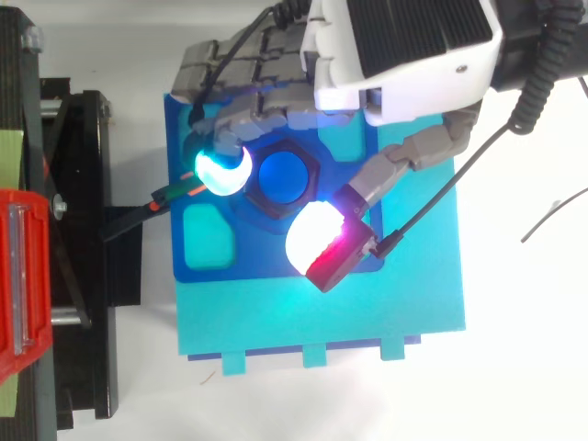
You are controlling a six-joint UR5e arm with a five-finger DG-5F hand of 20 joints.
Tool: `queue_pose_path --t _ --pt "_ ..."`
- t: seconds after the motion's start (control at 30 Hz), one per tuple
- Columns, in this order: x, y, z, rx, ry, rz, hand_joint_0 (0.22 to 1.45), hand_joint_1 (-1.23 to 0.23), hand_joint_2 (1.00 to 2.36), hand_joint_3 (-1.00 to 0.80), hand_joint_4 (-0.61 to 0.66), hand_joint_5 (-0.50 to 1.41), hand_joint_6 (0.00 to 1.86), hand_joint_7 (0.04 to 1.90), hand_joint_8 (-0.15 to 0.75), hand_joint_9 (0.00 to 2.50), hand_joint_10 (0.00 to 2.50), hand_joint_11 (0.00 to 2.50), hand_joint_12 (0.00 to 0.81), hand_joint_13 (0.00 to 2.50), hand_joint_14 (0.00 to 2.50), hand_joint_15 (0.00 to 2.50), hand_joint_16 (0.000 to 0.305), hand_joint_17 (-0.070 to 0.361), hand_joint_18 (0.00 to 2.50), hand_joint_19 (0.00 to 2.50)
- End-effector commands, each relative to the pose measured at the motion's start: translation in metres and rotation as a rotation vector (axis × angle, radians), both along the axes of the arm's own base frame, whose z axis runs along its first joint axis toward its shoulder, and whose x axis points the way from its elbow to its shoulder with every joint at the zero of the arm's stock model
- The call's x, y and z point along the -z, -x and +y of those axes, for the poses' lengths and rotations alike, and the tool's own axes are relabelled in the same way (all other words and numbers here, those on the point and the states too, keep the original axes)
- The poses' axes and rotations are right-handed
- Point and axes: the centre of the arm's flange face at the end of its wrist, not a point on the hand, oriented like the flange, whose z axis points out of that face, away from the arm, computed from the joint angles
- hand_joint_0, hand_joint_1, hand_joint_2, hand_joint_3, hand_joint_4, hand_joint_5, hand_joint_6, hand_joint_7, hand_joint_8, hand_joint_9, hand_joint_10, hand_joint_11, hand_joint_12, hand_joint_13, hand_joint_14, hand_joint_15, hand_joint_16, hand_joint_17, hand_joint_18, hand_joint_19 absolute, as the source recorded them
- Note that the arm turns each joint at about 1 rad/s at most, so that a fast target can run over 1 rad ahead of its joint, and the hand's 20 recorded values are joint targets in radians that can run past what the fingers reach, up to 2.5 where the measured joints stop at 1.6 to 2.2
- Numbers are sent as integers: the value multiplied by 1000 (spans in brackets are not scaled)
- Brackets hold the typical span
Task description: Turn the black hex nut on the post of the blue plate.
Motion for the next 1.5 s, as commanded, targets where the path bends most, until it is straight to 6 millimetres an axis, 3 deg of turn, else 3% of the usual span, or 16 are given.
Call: queue_pose_path --t 0.0,0.63,1.07,1.3,1.47 --pt "0 1 -4 -3 2 -1 473 -249 1000 -500 302 -193 503 858 280 228 0 0 377 238 0 28 56 126 288 297" --pt "-1 13 -37 -23 3 -4 476 -252 1000 -500 299 -194 503 849 279 228 0 0 376 245 0 33 56 125 288 302" --pt "-17 10 -43 -20 4 -27 477 -253 1000 -500 294 -196 503 832 279 235 0 0 379 259 0 43 56 125 301 303" --pt "-26 4 -31 -19 5 -35 477 -255 1000 -500 287 -199 503 822 279 237 0 0 379 260 0 44 56 126 308 310" --pt "-25 -6 -5 -8 -6 -41 477 -256 1000 -500 284 -200 503 817 279 236 0 0 379 261 0 40 56 125 308 309"
